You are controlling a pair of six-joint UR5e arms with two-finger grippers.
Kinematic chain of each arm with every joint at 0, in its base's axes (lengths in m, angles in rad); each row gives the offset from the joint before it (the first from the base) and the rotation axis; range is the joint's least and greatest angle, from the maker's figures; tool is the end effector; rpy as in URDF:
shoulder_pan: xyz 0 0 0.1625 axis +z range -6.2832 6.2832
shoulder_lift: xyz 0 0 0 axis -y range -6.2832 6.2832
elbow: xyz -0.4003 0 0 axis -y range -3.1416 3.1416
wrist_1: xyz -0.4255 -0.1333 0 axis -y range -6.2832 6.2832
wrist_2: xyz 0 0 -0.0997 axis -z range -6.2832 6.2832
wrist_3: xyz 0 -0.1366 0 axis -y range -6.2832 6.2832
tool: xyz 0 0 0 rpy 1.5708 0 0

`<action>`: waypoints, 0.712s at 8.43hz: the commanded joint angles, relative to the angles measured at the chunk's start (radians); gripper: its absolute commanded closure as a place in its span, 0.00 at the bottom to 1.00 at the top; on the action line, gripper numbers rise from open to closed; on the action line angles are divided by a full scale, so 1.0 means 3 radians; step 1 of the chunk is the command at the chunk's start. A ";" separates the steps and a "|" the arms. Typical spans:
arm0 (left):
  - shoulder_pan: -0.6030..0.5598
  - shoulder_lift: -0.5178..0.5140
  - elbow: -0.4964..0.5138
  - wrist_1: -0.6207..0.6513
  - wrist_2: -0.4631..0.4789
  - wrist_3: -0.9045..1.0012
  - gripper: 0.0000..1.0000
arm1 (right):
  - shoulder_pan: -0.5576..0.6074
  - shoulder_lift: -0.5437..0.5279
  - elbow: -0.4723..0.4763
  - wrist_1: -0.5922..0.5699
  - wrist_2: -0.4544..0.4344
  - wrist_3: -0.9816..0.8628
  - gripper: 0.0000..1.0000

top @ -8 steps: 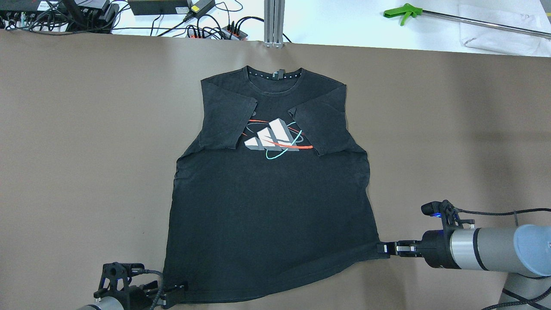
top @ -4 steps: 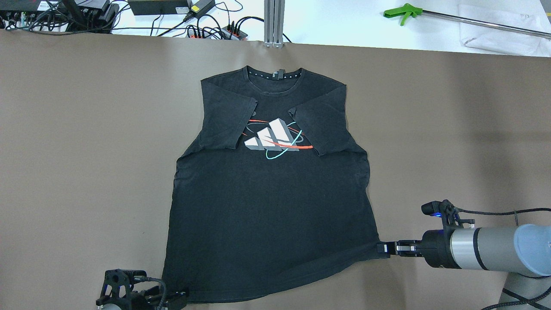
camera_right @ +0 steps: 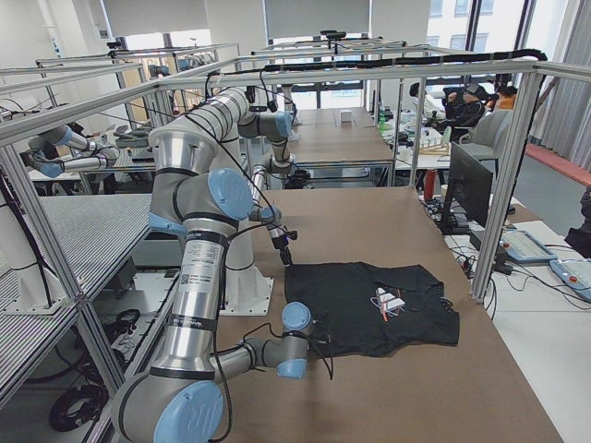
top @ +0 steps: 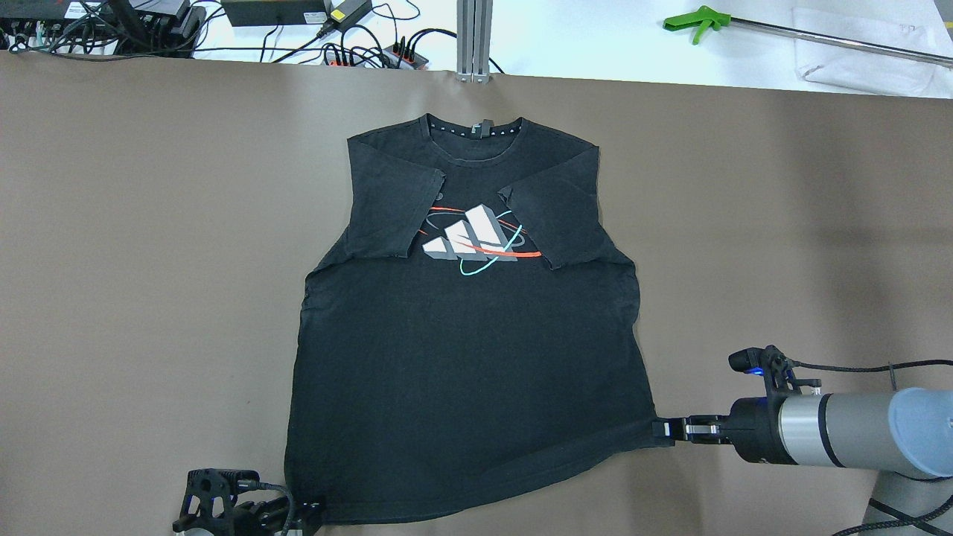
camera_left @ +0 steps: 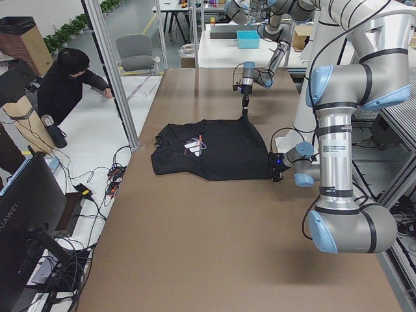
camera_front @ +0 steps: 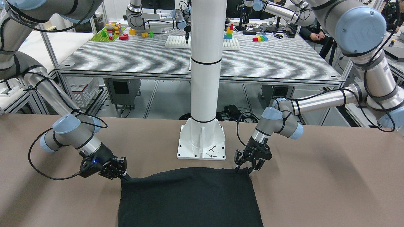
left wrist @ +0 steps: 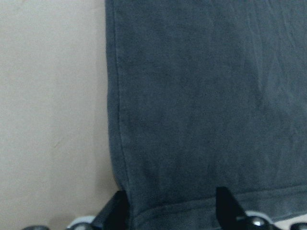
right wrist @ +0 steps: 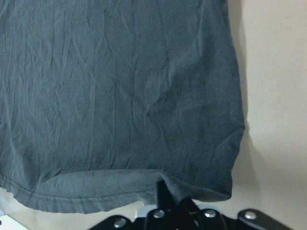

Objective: Fold clothes
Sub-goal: 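Grasp the other hem corner with the left gripper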

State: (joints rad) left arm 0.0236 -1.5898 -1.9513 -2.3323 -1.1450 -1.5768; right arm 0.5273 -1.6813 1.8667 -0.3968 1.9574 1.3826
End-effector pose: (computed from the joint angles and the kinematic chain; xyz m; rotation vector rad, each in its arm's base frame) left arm 0.5577 -0.1766 0.3553 0.3595 1.1476 -0.2316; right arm -0.4071 -0.3317 0.4110 0.1648 -1.3653 0.0212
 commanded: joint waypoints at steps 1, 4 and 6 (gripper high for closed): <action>-0.0002 -0.0003 -0.0015 -0.0003 -0.0003 0.0000 0.91 | 0.0001 0.0000 -0.0010 -0.0002 0.0000 -0.0002 1.00; -0.0017 0.0017 -0.0178 -0.0003 -0.0008 0.0000 1.00 | 0.0001 -0.0010 0.0005 0.0003 0.0015 0.0003 1.00; -0.0053 0.0027 -0.0469 -0.0069 -0.0161 0.0010 1.00 | 0.0037 -0.0116 0.0142 0.0100 0.0076 0.0003 1.00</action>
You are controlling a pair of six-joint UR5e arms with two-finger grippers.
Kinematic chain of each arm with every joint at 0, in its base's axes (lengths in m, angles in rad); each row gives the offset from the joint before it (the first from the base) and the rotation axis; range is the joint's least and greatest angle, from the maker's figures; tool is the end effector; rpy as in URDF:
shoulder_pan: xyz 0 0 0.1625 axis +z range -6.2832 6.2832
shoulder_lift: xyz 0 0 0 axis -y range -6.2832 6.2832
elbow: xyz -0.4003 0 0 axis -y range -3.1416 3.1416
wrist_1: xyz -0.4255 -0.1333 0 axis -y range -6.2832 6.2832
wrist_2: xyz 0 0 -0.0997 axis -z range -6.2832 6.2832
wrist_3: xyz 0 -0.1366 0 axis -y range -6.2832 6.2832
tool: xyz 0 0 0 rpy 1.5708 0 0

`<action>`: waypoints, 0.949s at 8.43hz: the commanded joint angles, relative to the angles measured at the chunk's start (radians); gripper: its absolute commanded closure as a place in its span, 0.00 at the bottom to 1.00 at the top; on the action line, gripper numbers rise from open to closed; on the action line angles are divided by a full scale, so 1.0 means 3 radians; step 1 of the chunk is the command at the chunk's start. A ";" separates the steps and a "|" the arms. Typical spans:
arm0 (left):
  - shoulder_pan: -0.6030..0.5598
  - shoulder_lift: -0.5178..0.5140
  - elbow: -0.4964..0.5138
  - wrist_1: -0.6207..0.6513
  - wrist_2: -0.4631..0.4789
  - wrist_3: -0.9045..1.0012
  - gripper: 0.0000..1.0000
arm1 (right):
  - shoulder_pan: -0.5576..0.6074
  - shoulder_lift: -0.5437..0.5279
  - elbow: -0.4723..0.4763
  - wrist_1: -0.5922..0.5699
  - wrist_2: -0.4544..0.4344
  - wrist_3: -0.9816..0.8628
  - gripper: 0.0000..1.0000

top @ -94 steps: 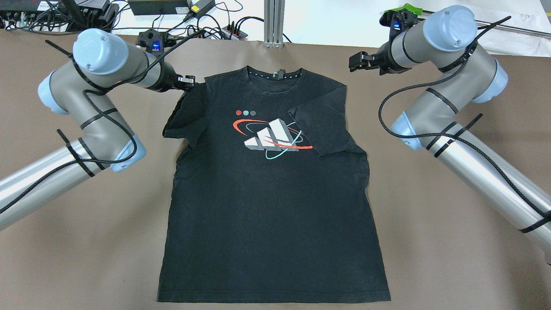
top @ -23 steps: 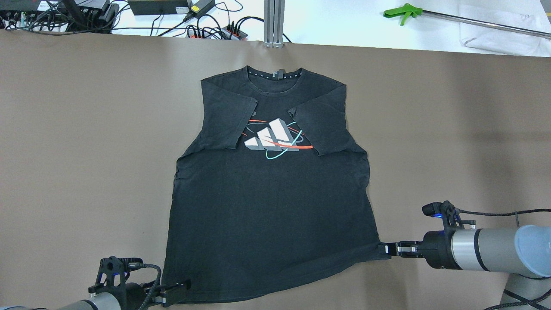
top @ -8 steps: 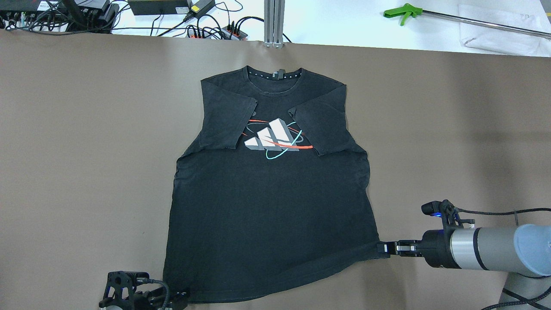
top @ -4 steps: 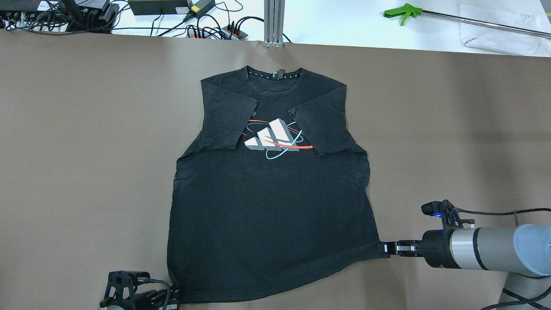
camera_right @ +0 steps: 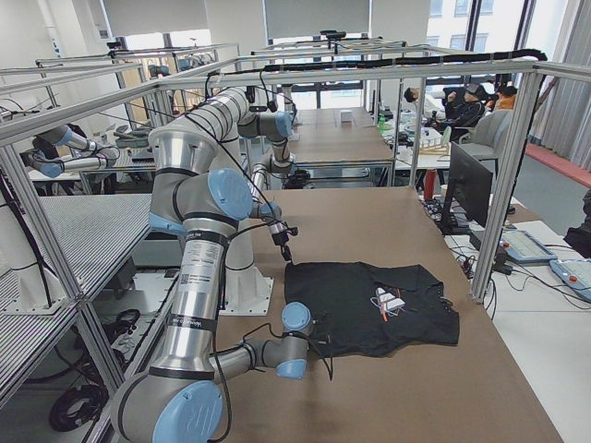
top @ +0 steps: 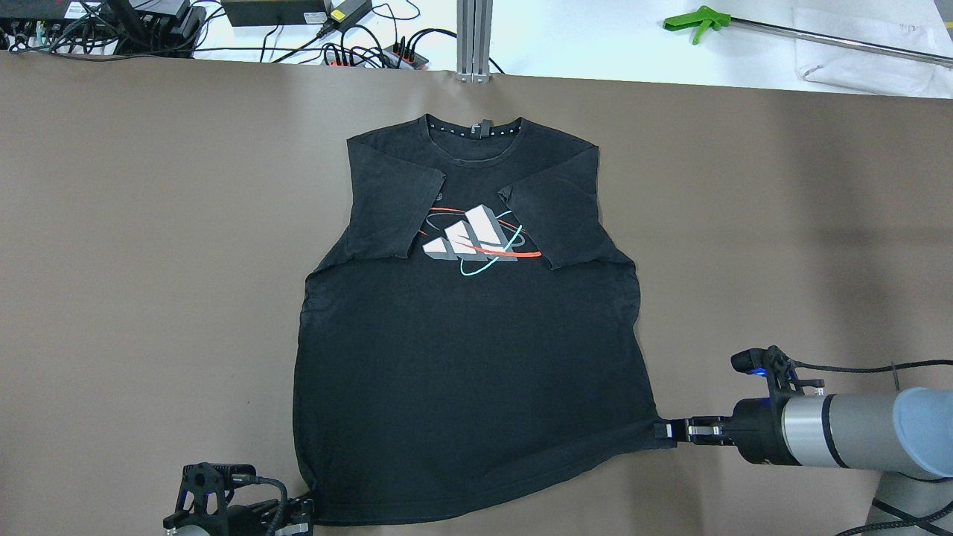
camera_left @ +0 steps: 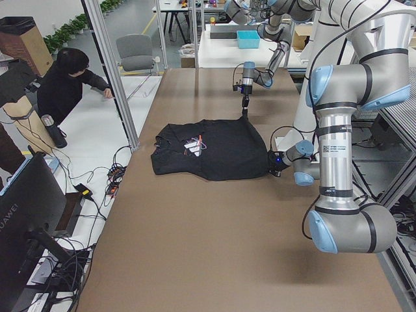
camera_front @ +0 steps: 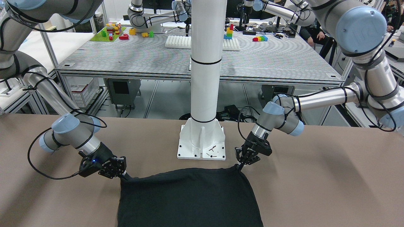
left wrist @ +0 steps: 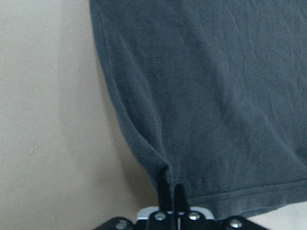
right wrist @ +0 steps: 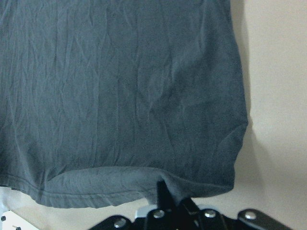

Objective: Fold clothes
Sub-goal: 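Lift both hem corners with both grippers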

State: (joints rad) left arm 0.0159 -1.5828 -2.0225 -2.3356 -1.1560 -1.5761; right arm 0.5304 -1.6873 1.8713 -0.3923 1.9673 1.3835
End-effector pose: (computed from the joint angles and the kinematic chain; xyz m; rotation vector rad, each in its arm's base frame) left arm 0.5395 -0.1798 0.3205 0.3481 1.2134 -0.2454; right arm -0.4041 -0.3304 0.4107 0.1595 -1.3696 0.0169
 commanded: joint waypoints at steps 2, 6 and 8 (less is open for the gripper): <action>-0.0180 -0.0006 -0.0422 -0.0388 -0.0445 0.0043 1.00 | 0.0027 -0.0276 0.0317 0.0147 0.0146 0.0011 1.00; -0.0549 0.0422 -0.0417 -0.1721 -0.1375 0.0263 1.00 | 0.0017 -0.0328 0.0292 0.0820 0.0436 0.0505 1.00; -0.0554 0.0495 -0.0412 -0.2183 -0.1861 0.0268 1.00 | 0.0017 -0.0510 0.0287 0.1706 0.0819 0.0980 1.00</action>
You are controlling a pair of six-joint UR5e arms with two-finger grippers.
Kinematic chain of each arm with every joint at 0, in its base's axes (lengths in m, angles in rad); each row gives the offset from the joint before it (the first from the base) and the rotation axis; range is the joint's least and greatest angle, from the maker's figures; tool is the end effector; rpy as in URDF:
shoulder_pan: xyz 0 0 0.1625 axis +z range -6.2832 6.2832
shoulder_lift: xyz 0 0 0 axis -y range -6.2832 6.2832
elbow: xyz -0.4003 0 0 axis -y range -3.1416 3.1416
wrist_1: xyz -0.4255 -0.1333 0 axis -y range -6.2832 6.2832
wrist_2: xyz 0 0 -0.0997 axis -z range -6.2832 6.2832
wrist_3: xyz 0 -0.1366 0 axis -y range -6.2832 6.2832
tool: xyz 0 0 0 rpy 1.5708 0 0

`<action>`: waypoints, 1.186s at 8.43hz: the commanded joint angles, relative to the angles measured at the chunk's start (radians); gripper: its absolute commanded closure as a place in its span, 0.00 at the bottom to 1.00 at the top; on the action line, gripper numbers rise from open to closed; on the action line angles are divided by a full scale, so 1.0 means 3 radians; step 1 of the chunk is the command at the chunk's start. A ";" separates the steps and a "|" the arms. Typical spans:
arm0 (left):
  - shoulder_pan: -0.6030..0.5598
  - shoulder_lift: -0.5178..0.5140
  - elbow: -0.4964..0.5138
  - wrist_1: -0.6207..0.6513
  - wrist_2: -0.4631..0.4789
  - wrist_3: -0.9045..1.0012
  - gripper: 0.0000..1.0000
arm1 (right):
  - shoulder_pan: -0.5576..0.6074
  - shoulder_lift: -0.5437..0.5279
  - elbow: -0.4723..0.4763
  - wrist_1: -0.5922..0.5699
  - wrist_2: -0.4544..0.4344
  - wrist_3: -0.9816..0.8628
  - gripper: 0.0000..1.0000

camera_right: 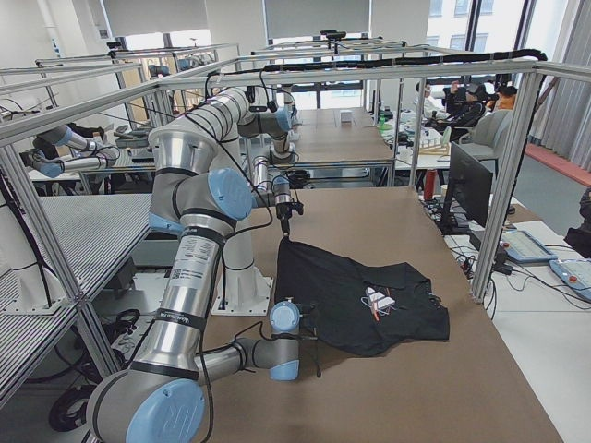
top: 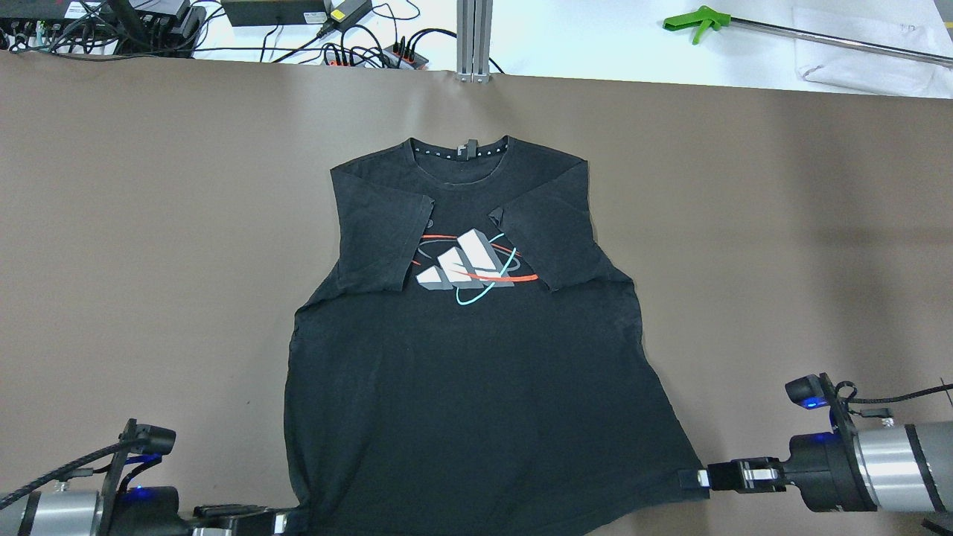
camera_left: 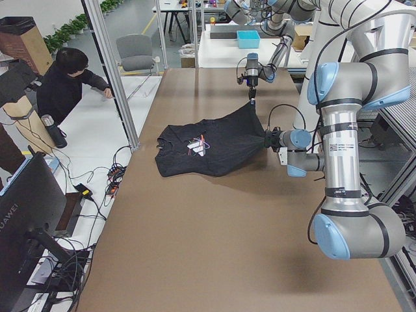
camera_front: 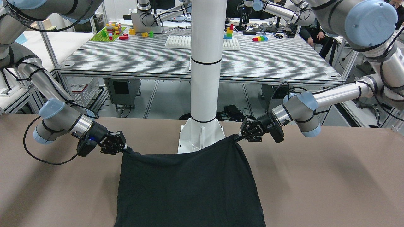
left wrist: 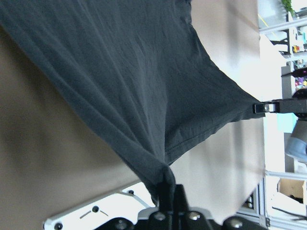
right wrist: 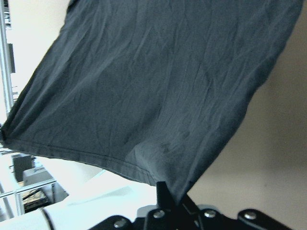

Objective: Fold clothes
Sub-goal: 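Lift both hem corners with both grippers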

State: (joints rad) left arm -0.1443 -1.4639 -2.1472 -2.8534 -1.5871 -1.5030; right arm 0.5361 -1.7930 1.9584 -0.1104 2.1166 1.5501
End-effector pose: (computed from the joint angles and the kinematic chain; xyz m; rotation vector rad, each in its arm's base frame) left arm 0.4296 -0.1949 0.2453 0.1736 1.7436 -0.0416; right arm -0.3486 -0.2797 0.3769 0.0315 -1.6177 -0.0460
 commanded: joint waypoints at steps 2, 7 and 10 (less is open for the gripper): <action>0.0005 0.0068 -0.0001 -0.0734 -0.0610 0.0025 1.00 | 0.0003 -0.0277 -0.0034 0.1602 0.0552 0.0799 1.00; -0.0632 0.0149 0.0315 -0.0761 -0.0743 -0.0001 1.00 | 0.0043 0.0264 -0.0652 0.1682 0.0349 0.0806 1.00; -0.0909 0.0135 0.0432 -0.0751 -0.0718 -0.0047 1.00 | 0.0568 0.0708 -0.0663 0.1046 0.0384 0.0800 1.00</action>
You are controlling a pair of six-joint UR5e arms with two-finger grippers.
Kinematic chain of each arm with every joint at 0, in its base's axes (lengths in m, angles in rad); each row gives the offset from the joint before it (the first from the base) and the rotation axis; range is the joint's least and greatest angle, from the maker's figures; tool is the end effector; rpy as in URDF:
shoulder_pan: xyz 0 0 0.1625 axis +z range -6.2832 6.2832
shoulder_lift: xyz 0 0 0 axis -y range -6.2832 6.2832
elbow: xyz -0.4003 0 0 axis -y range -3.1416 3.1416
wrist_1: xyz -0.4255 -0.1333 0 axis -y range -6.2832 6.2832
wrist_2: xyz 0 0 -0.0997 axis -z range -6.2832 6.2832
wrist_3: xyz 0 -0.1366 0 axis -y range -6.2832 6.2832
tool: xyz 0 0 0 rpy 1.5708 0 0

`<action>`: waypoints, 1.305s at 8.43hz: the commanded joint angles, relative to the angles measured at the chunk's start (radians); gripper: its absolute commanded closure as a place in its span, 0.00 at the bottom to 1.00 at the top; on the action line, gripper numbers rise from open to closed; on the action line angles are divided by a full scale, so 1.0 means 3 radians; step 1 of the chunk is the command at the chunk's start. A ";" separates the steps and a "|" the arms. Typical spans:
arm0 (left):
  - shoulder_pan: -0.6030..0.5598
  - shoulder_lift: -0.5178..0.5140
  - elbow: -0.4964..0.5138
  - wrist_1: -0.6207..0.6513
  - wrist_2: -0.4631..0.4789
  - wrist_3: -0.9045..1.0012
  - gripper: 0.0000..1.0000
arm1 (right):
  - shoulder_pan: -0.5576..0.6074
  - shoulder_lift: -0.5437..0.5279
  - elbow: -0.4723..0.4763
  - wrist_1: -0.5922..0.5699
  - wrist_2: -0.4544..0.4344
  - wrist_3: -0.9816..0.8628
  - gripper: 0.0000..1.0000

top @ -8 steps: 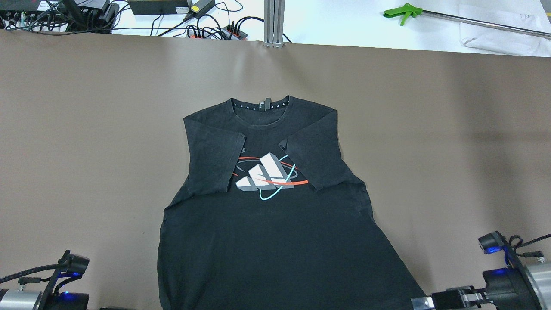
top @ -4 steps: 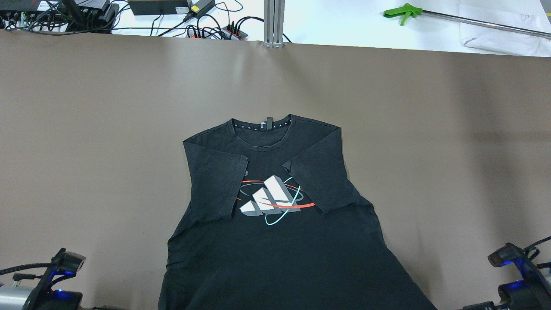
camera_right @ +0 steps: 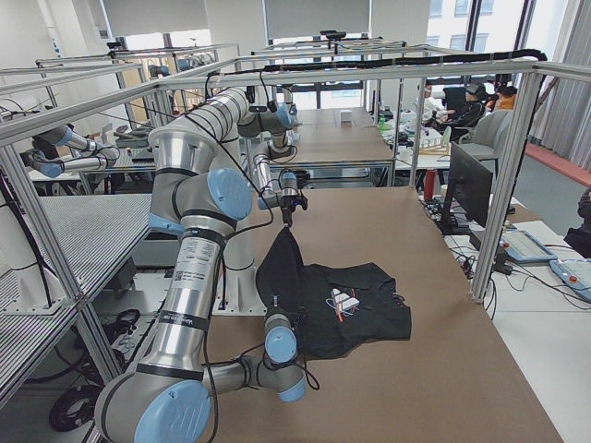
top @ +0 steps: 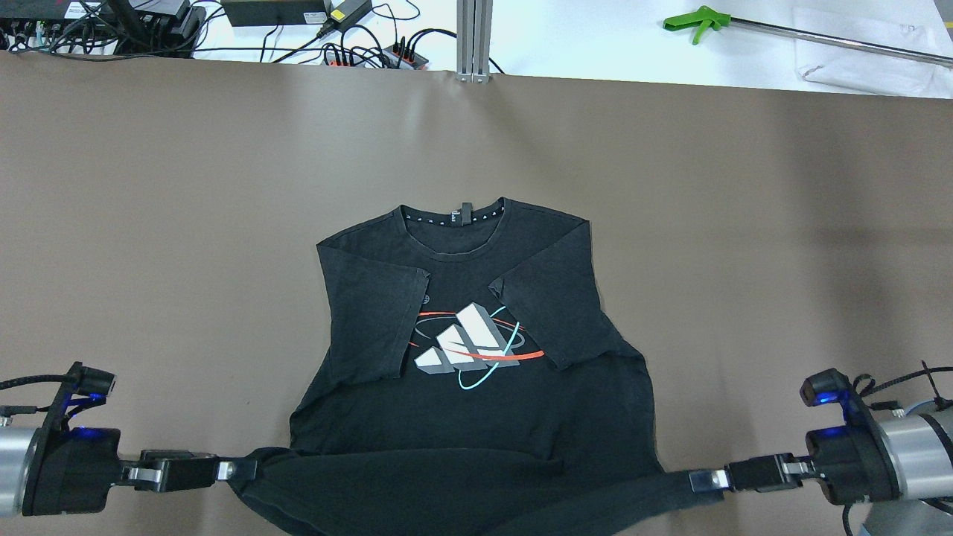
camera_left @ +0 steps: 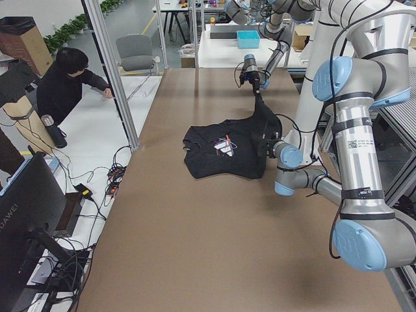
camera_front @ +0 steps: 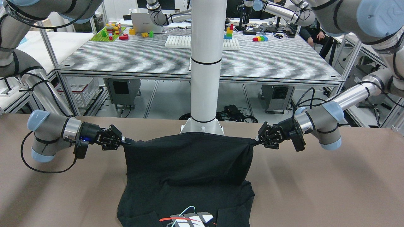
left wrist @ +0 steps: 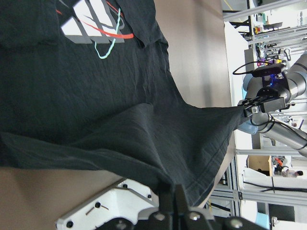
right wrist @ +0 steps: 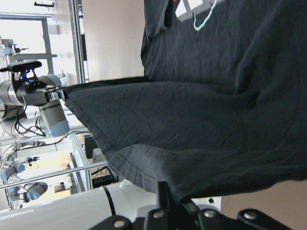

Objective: Fold clothes
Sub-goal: 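Carry the hem with both grippers toward the collar, folding the shirt in half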

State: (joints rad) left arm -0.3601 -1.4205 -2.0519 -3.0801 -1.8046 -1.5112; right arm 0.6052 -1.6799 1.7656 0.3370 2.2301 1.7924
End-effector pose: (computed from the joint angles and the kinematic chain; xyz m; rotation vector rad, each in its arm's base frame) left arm 0.3798 -0.2516 0.2886 0.2206 1.8193 0.0039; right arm -0.3319 -0.2900 0.3888 -0.0494 -1.9016 -0.0994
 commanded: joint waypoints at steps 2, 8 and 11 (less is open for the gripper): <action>-0.0358 -0.0091 0.0380 0.0005 0.0012 -0.0050 1.00 | 0.0615 0.0643 -0.0041 -0.0957 0.0037 -0.0104 1.00; -0.0707 -0.0596 0.0963 0.0040 0.0226 -0.0101 1.00 | 0.1030 0.1069 -0.0255 -0.2218 0.0032 -0.0902 1.00; -0.0911 -0.1001 0.1271 0.0325 0.0222 -0.0183 1.00 | 0.1092 0.1115 -0.0454 -0.2218 0.0006 -0.1040 1.00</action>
State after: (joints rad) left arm -0.5967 -1.6554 -1.7211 -3.0479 -1.7384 -1.5512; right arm 0.9235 -1.3599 1.6668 -0.3256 2.2378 1.4980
